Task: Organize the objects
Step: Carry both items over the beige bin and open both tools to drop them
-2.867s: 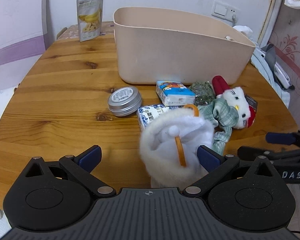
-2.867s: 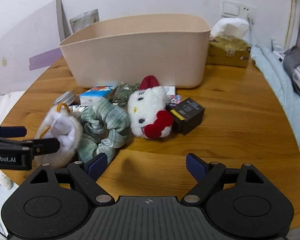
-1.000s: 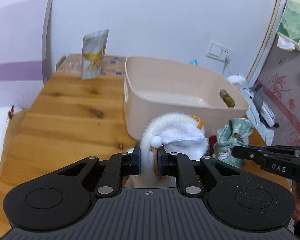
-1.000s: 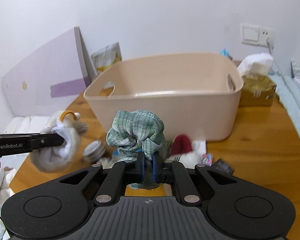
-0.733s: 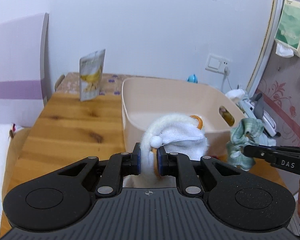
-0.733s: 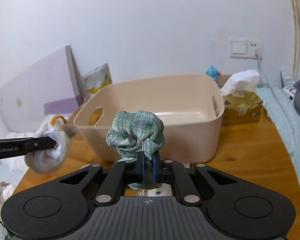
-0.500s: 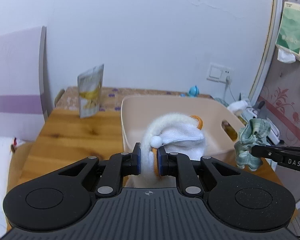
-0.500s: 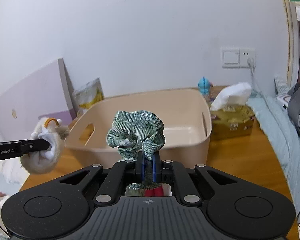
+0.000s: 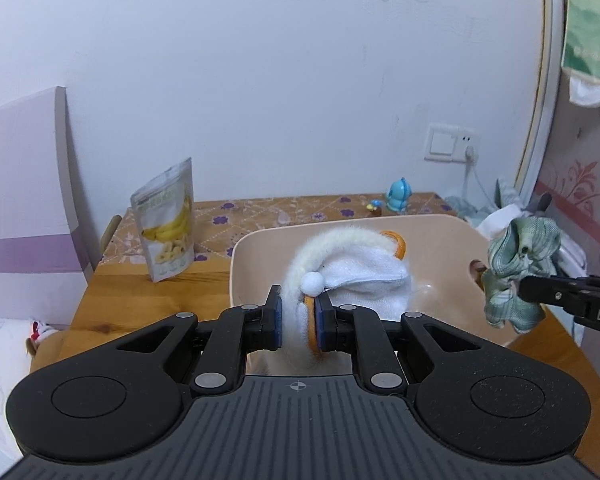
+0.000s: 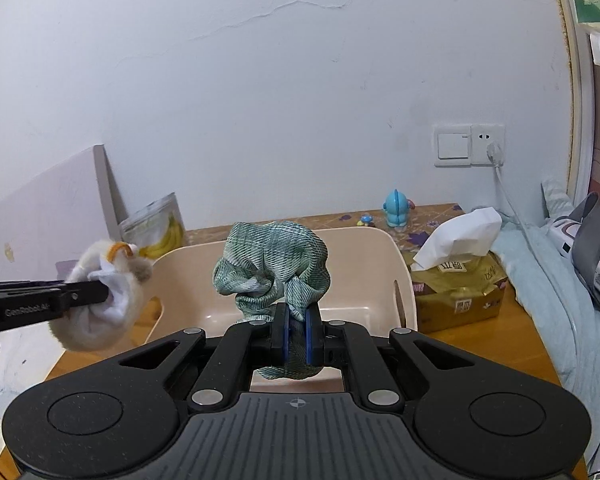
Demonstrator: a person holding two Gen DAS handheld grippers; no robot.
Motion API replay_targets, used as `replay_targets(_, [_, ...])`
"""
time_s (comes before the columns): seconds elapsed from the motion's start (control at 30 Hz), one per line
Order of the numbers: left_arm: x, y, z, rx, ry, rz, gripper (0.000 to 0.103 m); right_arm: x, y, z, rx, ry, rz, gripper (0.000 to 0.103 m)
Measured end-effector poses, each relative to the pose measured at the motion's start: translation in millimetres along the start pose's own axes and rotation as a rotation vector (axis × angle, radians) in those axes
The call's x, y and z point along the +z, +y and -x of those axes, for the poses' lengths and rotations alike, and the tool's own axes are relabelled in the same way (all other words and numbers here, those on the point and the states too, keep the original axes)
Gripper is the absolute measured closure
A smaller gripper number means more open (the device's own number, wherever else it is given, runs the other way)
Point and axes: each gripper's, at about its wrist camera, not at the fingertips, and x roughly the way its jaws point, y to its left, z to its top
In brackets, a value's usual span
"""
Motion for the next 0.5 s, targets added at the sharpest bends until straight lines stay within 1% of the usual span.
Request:
replay_targets(0.2, [3.1,-11.8,-32.3,0.004,0.040,-0.032,0.088,6.2,-2.4,-22.8,-0.037,0.021,0.009,0.095])
replay_targets(0.3, [1.1,-16.6,-51.0,0.002,0.086,-0.042,0.088,8.7,-3.6,-37.8,-0.050,0.048,0.022,0.095])
replay_targets(0.4, [-2.7,-19.8,-71.0,-0.007,0.148,-0.042,0.088,9.9,-3.6,-52.0,-0.059,0.089,0.039,0.095])
replay_targets(0.5, [-7.3,-23.6,-85.4,-0.005,0.193,-0.062,0.088,7.8,-2.7,-66.0,-0.072,0.127,0.054,0.095])
